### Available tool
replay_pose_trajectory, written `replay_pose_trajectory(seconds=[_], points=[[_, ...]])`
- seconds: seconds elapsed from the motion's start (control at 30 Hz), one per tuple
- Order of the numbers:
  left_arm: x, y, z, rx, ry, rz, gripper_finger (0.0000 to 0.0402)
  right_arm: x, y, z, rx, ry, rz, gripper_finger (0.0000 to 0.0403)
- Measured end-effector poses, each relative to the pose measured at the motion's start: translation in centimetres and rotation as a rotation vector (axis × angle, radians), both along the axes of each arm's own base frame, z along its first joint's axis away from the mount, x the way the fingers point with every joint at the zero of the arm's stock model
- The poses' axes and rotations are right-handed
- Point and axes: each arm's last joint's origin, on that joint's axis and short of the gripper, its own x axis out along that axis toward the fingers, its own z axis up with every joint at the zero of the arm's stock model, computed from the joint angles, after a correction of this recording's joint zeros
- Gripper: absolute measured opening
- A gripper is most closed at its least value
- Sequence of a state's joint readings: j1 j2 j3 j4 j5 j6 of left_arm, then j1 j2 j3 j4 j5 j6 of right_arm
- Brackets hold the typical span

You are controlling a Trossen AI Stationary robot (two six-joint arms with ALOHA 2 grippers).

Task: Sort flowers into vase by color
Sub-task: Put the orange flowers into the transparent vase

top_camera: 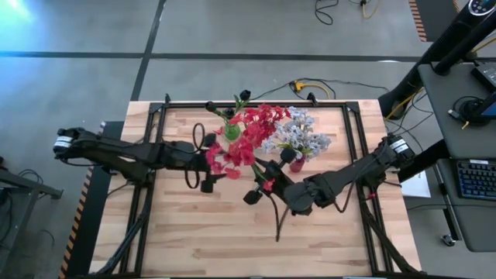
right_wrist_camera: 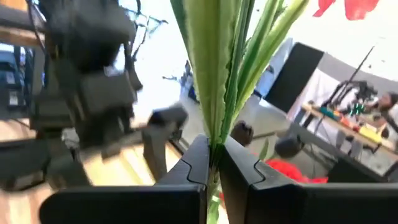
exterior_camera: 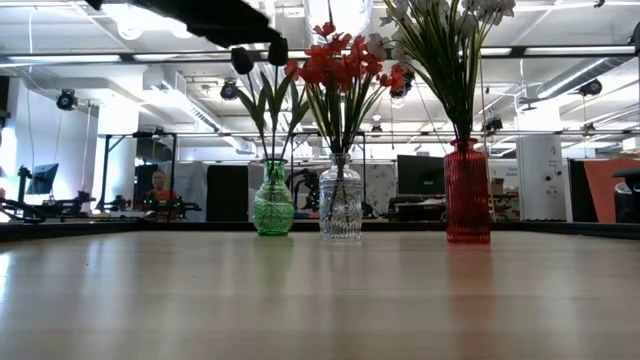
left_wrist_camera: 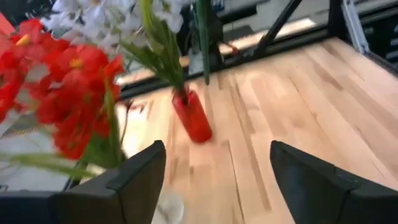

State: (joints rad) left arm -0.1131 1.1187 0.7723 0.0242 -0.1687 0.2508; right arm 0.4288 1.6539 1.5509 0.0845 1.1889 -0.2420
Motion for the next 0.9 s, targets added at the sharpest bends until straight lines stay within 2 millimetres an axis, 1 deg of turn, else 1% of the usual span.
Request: replay_pose_trajectory(seconds=[0.1,0.27,0.43,0.57,0.67,0.77,0.83,0.9], points=[[-1.7,0.2,0.7,0.004,0.031,0.005,0.0277,0.3,-1.2,-1.1,0.047,0.018,-0.037,0.0013],[-4.3,0.5,1.7,0.002,-0.012,0.005,0.0274,1.0,-3.8,-3.2,0.109,0.021,-0.100,0.0013],[-6.8,0.8,1.1,-0.009,-0.064,0.007,0.0264,1.6,-5.7,-5.0,0.155,0.015,-0.072,0.0013],[-8.2,0.9,0.3,-0.029,-0.134,0.009,0.0261,2.3,-6.3,-6.0,0.191,-0.016,0.115,0.0013],[-8.9,1.0,0.2,-0.013,-0.192,0.004,0.0260,2.4,-6.3,-7.0,0.166,-0.064,0.238,0.0013],[-9.6,1.1,0.7,-0.008,-0.239,0.002,0.0260,1.9,-6.4,-8.2,0.135,-0.126,0.252,0.0013],[-10.0,1.1,0.9,-0.010,-0.257,0.002,0.0260,1.6,-6.5,-8.8,0.121,-0.160,0.222,0.0013],[-10.3,1.2,0.9,0.000,-0.251,0.000,0.0260,1.3,-6.6,-8.9,0.114,-0.185,0.171,0.0013]])
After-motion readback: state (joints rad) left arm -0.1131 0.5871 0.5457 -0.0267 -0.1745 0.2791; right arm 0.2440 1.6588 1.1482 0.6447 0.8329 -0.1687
